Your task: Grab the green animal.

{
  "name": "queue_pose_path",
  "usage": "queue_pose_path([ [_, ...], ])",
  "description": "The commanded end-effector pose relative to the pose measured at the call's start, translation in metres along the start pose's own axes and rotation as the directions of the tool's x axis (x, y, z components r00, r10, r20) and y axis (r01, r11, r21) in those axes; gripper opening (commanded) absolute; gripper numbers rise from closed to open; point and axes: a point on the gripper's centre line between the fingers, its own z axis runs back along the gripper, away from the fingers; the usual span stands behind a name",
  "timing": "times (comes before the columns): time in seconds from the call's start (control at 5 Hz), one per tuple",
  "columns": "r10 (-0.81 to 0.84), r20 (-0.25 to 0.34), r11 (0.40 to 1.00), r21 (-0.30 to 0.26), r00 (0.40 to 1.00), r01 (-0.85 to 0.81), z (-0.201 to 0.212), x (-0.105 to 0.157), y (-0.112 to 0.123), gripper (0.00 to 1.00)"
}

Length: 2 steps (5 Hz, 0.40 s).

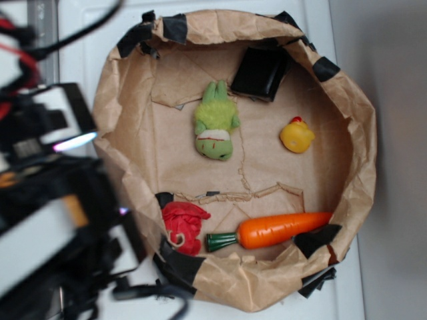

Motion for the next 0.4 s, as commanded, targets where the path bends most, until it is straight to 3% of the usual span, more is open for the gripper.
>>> queue_pose_path([
  [0.0,0.513,-0.063,0.851,-0.092,0.856,-0.517,-0.067,0.028,0.009,1.00],
  [0.2,0.566,-0.208,0.775,-0.195,0.798,-0.601,-0.106,0.028,0.008,1.00],
])
